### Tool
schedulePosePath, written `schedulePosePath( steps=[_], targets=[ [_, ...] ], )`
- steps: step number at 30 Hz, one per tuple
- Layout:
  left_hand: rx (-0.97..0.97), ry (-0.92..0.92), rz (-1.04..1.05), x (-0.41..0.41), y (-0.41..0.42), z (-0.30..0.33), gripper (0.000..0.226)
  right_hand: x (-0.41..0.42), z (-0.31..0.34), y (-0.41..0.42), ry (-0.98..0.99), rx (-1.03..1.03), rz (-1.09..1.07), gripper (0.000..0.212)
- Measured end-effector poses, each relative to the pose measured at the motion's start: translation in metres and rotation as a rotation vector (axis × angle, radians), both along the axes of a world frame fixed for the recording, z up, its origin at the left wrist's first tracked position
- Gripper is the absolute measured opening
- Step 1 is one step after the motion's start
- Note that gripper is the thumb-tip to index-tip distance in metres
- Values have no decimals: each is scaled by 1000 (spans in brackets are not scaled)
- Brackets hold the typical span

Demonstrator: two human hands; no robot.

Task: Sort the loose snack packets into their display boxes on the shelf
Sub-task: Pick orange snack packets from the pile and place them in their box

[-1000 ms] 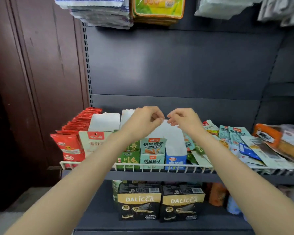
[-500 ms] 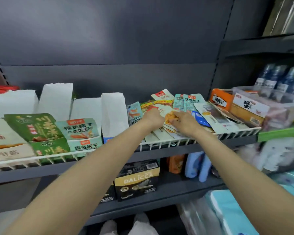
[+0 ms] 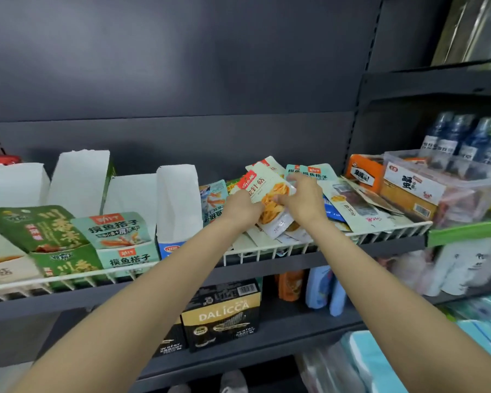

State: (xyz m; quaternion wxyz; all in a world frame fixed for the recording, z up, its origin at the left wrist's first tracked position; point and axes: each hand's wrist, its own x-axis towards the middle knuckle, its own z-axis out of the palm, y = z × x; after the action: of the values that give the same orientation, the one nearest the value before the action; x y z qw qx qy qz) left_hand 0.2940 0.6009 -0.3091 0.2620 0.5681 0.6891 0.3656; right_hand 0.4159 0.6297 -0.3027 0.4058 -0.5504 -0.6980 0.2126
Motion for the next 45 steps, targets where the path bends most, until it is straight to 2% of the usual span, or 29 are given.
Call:
schedulePosePath(
  steps=[1,2,5,9,13,21,27,29,34,38,42,45],
  targets=[
    [38,-46,-9,-1,-4,5,29,1,4,-2,112,-29,38,14],
    [79,-80,-5,-2,-10,10,30,2,7,-6,238,-49,84,4],
    [196,-110,79,-14,-25,28,33,-2,21,-23,521,-116,233,13],
    [416,-150,118,-44,-57,55,28,-26,41,-52,514,-134,360,18],
    [469,-54,142,-95,-102,74,23,-68,60,-81,520,-102,465,28],
    [678,107,285,-216,-193,98,16,-182,83,-132,387,67,591,21],
    [656,225,397,-287,-236,93,18,-253,86,-157,234,158,667,16],
    [611,251,413,-303,-240,87,17,-268,85,-160,203,130,681,17],
    [461,281,440,-324,-239,77,20,-283,81,-157,74,26,725,18],
    [599,210,492,-326,-242,77,27,-287,79,-157,-139,33,740,25],
    [616,300,443,-329,-245,79,7,-289,81,-156,-182,16,729,26],
    [640,335,431,-329,-246,83,4,-292,84,-156,-236,49,747,27]
  ],
)
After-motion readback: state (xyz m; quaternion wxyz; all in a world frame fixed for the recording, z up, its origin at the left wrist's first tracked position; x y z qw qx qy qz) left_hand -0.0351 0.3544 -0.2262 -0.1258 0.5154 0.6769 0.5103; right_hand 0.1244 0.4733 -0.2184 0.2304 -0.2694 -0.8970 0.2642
